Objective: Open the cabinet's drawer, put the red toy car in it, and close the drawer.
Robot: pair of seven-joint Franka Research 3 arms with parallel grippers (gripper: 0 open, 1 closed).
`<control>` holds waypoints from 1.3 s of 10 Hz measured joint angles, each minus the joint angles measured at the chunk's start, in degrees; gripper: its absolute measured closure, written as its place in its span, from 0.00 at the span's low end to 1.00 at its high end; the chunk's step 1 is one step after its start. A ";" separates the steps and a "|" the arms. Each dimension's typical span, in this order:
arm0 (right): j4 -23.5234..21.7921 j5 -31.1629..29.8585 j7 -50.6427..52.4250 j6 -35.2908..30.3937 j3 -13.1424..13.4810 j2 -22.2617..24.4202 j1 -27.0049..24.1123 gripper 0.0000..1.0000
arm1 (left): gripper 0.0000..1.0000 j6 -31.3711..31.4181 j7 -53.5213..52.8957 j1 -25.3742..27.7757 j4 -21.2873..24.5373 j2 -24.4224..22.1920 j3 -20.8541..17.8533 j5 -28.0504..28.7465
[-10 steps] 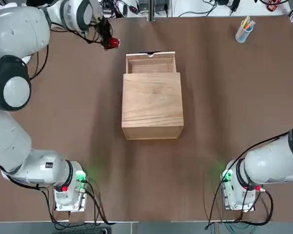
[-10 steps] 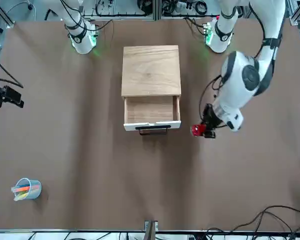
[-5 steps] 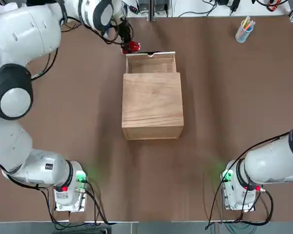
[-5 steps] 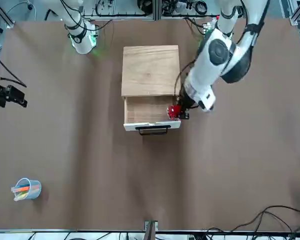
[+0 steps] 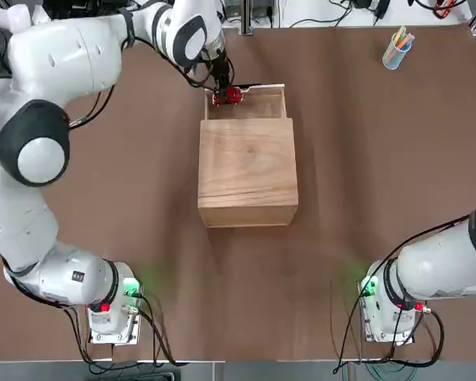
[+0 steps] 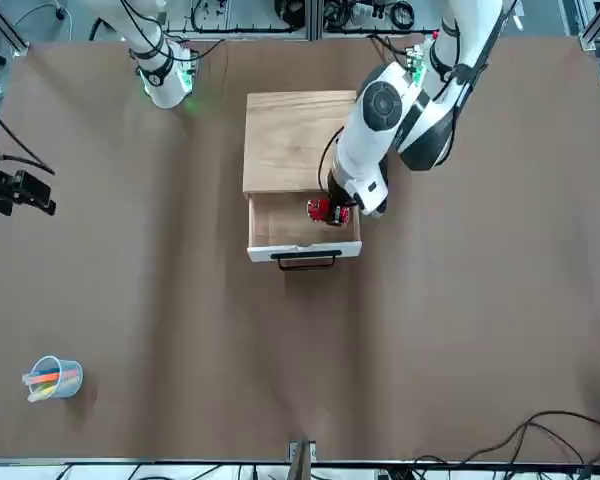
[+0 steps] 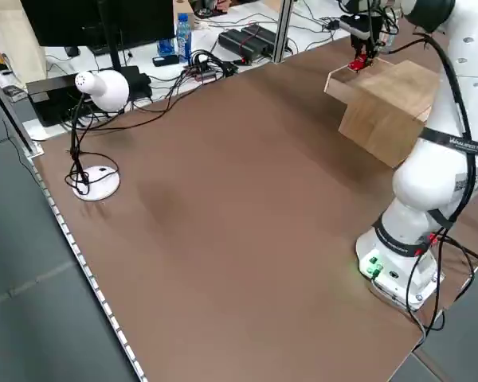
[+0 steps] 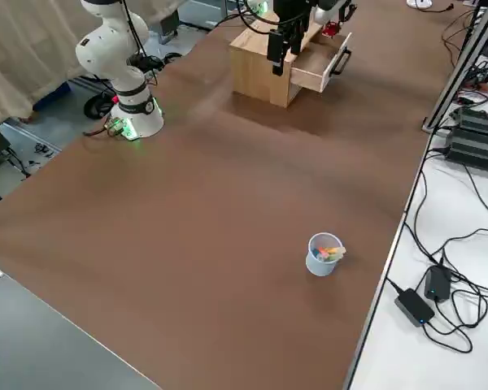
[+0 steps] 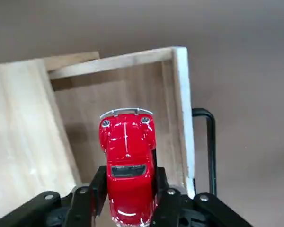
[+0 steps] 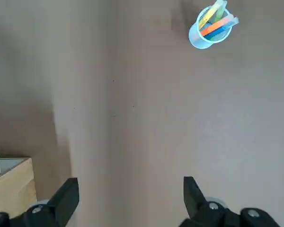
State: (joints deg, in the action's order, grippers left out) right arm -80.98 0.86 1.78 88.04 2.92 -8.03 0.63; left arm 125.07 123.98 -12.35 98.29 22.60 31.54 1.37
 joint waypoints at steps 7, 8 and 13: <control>-0.07 0.04 -0.73 1.32 -0.40 -0.01 0.99 0.02 | 0.56 -0.03 1.11 -3.34 -2.95 6.79 -0.08 3.20; -0.08 0.04 -0.73 1.32 -0.40 -0.01 1.00 0.02 | 0.56 -0.03 1.75 -3.38 -3.04 7.35 -0.08 4.21; -1.05 -0.01 1.38 2.57 -0.27 -0.44 0.86 0.03 | 0.54 -0.02 2.05 -3.49 -4.35 9.85 -0.11 6.12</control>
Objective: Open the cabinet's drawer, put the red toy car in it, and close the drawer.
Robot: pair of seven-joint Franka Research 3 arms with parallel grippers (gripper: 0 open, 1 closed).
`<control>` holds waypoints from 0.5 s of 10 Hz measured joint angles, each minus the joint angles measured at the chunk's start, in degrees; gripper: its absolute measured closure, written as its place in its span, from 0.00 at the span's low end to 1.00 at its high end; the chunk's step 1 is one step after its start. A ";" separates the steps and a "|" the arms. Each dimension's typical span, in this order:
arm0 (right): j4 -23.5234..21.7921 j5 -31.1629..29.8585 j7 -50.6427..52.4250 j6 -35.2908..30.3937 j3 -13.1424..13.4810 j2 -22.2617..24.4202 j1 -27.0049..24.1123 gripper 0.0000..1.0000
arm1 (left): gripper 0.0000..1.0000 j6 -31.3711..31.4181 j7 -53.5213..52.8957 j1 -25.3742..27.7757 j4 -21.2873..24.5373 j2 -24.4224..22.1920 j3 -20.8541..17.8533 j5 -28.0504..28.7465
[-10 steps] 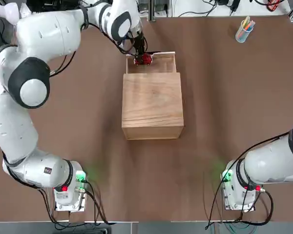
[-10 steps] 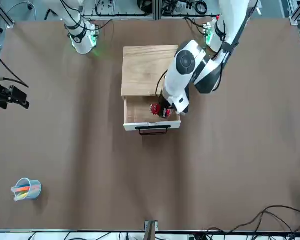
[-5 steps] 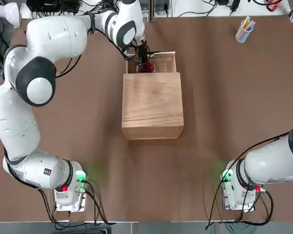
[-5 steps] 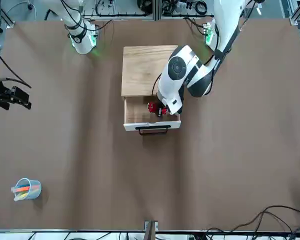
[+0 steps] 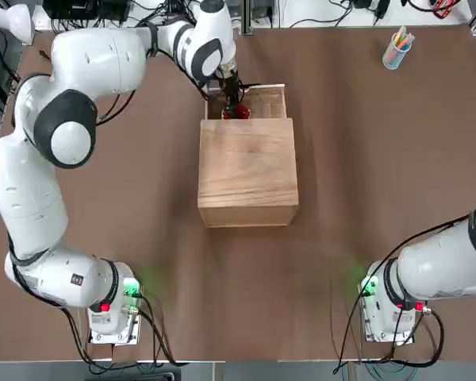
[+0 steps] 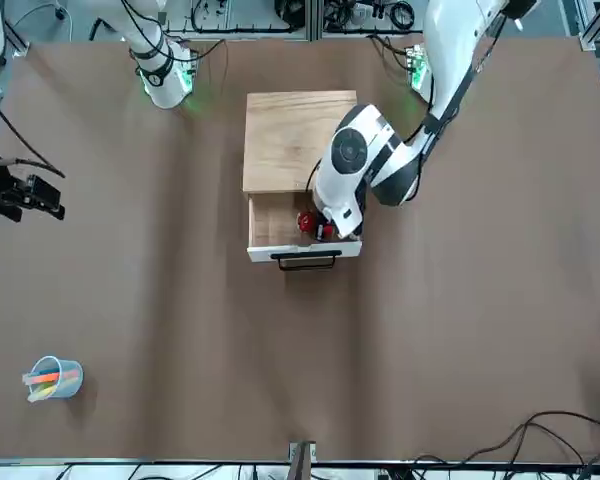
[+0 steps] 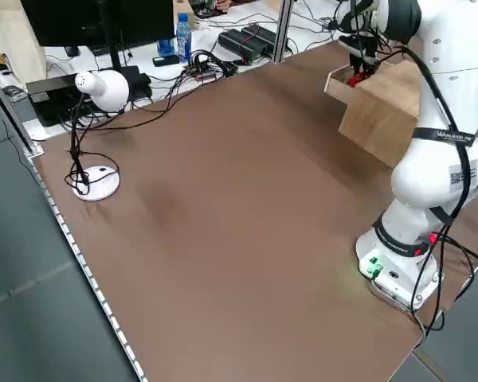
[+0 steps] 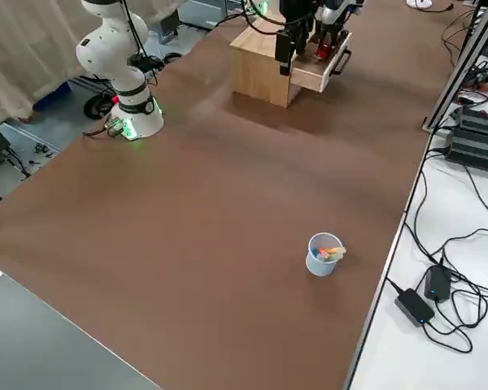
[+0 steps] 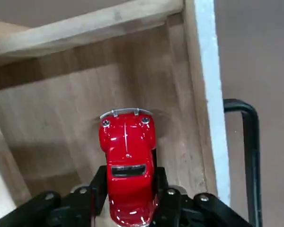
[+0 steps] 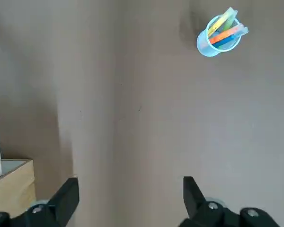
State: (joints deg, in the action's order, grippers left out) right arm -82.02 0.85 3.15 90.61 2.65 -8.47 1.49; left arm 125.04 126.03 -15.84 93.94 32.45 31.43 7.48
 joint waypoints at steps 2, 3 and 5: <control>-0.30 -0.01 1.52 1.63 0.12 -0.88 -0.48 0.04 | 0.33 -0.19 0.22 -0.38 -0.80 -0.06 0.11 0.05; -0.32 -0.02 3.70 2.05 0.29 -1.39 -1.16 0.04 | 0.23 -1.03 0.56 -0.75 -1.26 -0.25 0.19 0.06; -0.27 0.00 2.69 1.90 0.33 -1.30 -2.00 0.03 | 0.12 -6.35 -0.31 -0.27 -2.69 -4.00 0.26 1.00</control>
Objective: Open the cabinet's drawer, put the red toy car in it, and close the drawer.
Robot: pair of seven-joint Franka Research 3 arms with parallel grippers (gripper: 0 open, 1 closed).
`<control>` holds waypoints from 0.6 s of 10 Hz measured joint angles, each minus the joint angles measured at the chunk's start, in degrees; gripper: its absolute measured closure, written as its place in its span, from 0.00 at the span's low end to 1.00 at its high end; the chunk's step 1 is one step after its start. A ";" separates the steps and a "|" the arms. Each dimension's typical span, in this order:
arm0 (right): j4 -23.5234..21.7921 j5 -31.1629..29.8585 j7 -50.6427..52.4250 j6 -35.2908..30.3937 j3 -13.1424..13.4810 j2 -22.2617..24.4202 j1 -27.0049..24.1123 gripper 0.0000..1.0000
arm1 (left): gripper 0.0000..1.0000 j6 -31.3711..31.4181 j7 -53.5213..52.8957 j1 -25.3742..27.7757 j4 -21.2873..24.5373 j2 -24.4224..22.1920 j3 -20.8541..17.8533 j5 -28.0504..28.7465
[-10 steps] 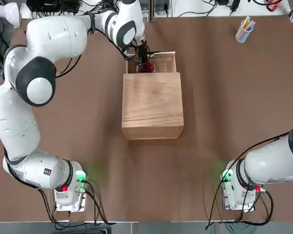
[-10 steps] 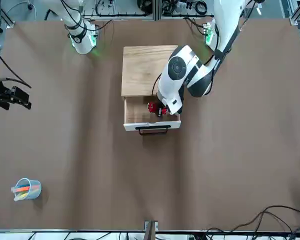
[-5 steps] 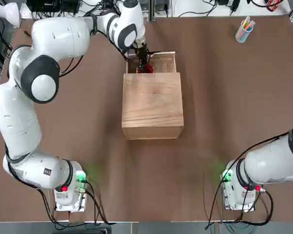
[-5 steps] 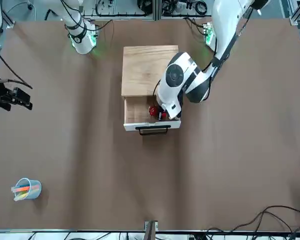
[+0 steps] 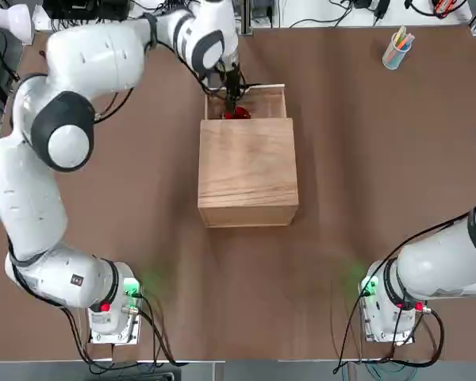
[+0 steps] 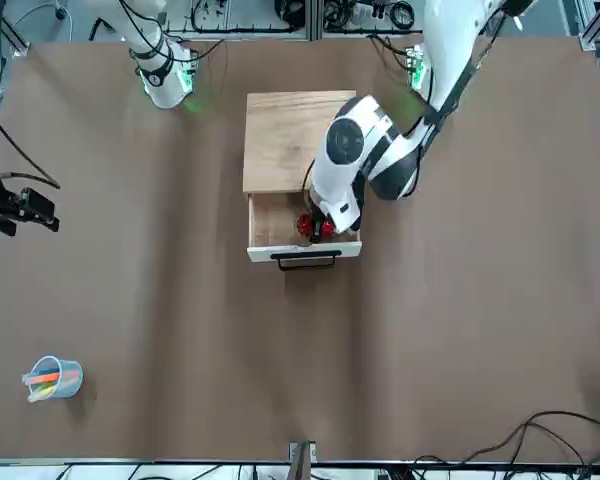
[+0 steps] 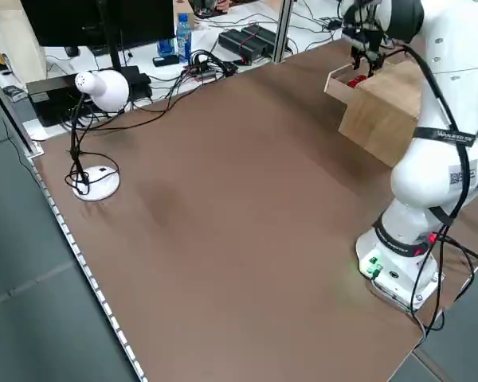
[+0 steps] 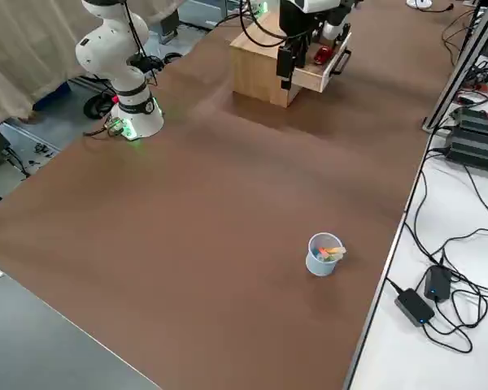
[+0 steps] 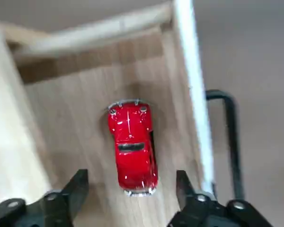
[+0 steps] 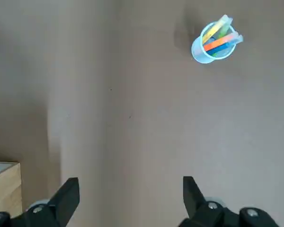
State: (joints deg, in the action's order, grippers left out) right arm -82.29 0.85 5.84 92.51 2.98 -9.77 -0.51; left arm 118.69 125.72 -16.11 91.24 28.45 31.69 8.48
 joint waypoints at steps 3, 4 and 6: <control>0.20 0.01 -1.12 -1.21 -0.06 0.28 -0.07 0.03 | 0.00 -4.56 -9.58 2.81 3.05 -11.85 -3.11 0.49; 0.21 0.01 -1.20 -1.73 -0.06 0.28 -0.07 0.03 | 0.00 -4.56 -14.84 3.21 4.63 -13.79 -5.64 0.35; 0.23 0.01 -1.26 -2.32 -0.09 0.28 -0.06 0.02 | 0.00 -4.50 -27.80 4.33 7.41 -16.72 -10.49 -2.20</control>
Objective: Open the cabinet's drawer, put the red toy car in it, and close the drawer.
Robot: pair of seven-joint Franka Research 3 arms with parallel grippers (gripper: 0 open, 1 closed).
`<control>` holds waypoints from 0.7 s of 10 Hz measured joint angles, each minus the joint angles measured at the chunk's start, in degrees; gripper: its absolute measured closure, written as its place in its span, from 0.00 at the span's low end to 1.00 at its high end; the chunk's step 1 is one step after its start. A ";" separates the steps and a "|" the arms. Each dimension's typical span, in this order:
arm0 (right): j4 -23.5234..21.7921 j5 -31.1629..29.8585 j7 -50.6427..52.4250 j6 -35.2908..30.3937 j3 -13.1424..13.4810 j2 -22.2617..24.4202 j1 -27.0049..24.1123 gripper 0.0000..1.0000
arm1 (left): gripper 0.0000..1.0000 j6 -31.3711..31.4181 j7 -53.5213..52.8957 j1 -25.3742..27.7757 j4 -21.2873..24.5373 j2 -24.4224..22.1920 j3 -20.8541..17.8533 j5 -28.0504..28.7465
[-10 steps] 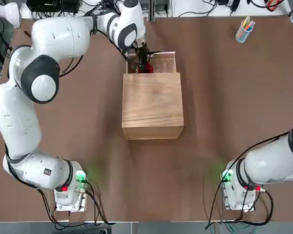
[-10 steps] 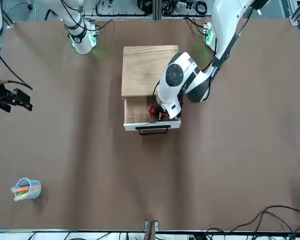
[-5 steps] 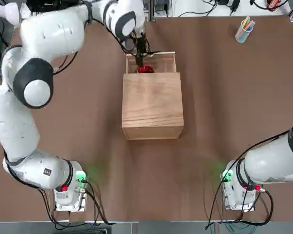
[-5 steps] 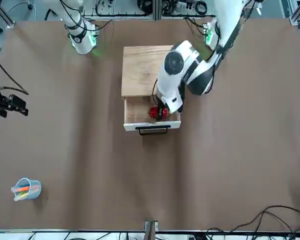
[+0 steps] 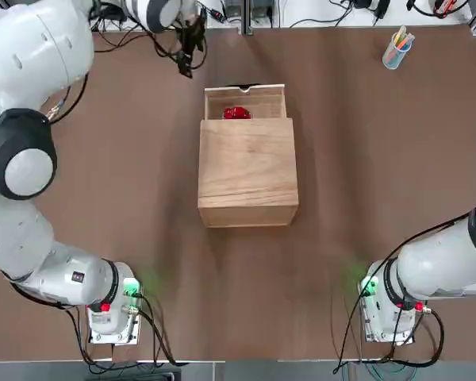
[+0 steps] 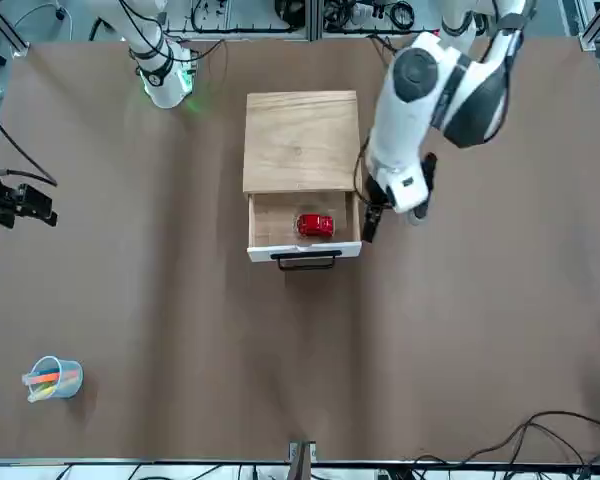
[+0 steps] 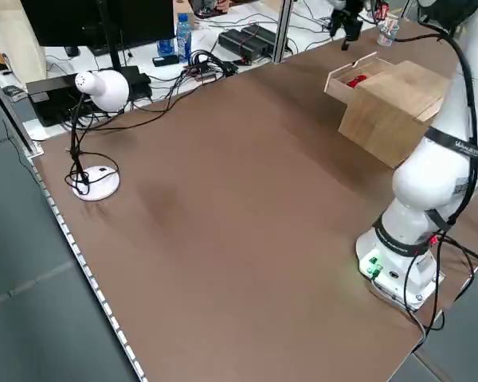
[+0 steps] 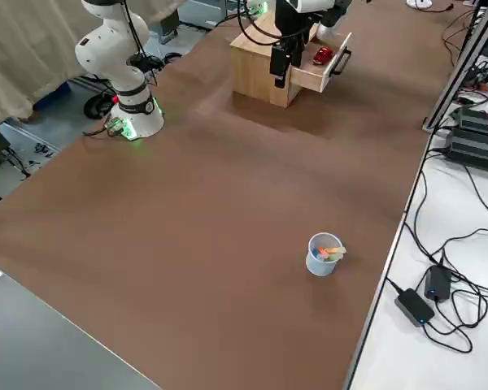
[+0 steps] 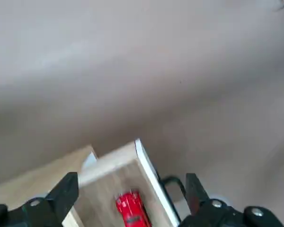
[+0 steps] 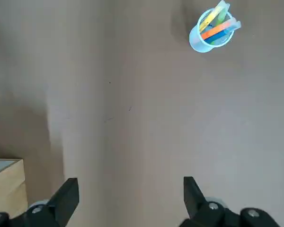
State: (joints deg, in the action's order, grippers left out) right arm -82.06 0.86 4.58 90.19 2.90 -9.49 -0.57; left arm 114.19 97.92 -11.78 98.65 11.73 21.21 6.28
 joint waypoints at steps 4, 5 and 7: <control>-0.02 0.02 0.00 -0.85 -0.36 -0.01 0.64 0.00 | 0.00 0.00 -26.20 3.51 6.30 -8.49 -7.00 -3.39; -0.02 0.02 0.00 -0.88 -0.39 -0.02 0.75 0.00 | 0.00 -0.66 -33.59 3.54 7.09 -10.29 -9.43 -3.94; -0.03 0.02 0.00 -0.93 -0.39 -0.02 0.79 0.00 | 0.00 -4.34 -49.16 3.58 7.05 -13.13 -14.47 -6.31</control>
State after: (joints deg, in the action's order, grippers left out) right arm -82.09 0.89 4.57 89.26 2.51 -9.51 0.21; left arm 109.85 48.76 -8.20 105.70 -1.40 6.74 -0.03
